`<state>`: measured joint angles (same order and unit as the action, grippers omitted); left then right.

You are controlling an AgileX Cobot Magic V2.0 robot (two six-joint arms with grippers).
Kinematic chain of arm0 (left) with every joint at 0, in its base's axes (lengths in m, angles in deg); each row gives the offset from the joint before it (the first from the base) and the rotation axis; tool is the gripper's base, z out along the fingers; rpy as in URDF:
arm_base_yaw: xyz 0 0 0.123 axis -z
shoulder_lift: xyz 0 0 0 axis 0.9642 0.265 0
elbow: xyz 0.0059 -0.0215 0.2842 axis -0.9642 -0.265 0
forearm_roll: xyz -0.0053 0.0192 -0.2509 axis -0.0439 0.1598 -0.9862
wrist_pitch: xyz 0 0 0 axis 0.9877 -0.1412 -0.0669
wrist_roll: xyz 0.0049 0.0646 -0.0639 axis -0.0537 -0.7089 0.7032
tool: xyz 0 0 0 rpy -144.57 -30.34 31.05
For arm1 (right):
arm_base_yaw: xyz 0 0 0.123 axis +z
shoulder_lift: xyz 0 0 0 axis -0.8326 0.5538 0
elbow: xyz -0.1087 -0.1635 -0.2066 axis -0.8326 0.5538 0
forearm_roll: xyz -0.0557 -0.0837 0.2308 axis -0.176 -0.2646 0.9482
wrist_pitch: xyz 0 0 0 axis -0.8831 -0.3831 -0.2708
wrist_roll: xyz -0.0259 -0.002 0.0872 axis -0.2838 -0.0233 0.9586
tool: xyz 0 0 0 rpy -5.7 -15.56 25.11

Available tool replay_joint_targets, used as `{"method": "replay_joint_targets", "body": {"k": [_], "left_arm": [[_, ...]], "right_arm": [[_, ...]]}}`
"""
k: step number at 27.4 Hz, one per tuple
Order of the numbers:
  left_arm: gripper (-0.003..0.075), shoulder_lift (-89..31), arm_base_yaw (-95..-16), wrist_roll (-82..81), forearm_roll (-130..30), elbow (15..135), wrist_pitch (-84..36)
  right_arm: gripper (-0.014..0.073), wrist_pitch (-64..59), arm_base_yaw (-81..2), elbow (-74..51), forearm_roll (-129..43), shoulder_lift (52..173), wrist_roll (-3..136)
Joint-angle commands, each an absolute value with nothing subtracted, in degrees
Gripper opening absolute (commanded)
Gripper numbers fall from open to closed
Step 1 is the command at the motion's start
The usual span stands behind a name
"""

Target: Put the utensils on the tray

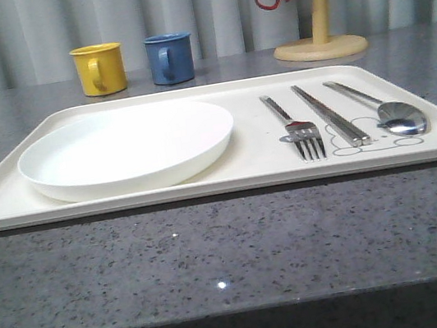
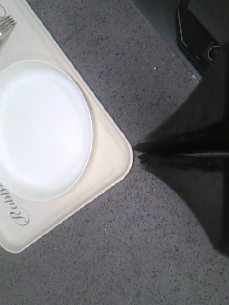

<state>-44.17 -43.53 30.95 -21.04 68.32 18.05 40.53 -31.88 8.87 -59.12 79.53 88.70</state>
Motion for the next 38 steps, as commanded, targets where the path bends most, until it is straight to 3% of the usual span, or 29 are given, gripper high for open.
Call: {"method": "replay_joint_targets", "body": {"k": [1,7,17,23,38], "left_arm": [[-0.0018,-48.7,-47.0,30.8,-20.9,68.3,13.4],[-0.0018,-61.4,-55.7,30.8,-20.9,60.1,2.4],[-0.0018,-86.3,-68.4,30.8,-23.8,30.0,-26.3],[-0.0018,-88.4,-70.1,30.8,-26.6,17.4,-42.7],[-0.0018,-88.4,-71.3,30.8,-26.6,17.6,-40.6]], "right_arm": [[-0.0069,36.3,-32.1,7.6,-59.9,79.8,88.7],[-0.0069,36.3,-32.1,7.6,-59.8,79.8,88.7],[-0.0069,36.3,-32.1,7.6,-59.8,79.8,88.7],[-0.0069,36.6,-32.1,7.6,-59.8,79.8,88.7],[-0.0069,36.7,-32.1,7.6,-59.8,80.0,88.7]]}}
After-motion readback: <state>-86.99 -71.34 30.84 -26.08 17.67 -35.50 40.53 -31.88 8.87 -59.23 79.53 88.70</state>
